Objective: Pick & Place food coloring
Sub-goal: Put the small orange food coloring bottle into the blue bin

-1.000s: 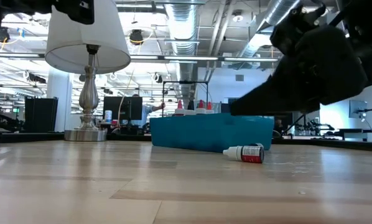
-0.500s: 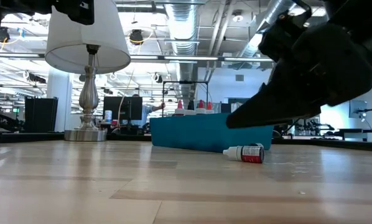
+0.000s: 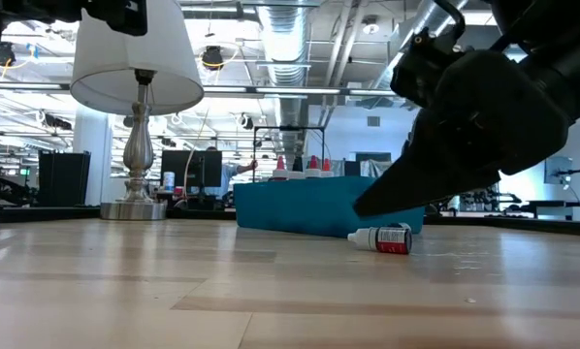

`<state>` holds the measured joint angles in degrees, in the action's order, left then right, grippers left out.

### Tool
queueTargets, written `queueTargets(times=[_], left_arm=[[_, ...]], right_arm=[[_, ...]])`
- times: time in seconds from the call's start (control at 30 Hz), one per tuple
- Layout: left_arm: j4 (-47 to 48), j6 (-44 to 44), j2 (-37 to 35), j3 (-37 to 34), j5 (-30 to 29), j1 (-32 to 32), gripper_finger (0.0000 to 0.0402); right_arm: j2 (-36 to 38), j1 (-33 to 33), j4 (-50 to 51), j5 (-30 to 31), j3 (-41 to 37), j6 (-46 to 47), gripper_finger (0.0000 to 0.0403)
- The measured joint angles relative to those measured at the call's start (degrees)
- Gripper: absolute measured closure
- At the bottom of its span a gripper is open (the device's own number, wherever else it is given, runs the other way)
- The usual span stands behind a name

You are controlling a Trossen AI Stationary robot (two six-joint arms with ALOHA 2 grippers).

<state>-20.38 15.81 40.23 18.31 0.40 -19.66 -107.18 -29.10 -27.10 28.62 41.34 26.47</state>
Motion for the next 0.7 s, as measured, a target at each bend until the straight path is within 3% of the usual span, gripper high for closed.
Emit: queueTargets(times=[0.7], left_arm=[[0.0,1.4,0.0,0.0,0.0,0.0,0.0256]], right_arm=[[0.0,0.0,5.9,-3.2,0.0,6.7,0.0271]])
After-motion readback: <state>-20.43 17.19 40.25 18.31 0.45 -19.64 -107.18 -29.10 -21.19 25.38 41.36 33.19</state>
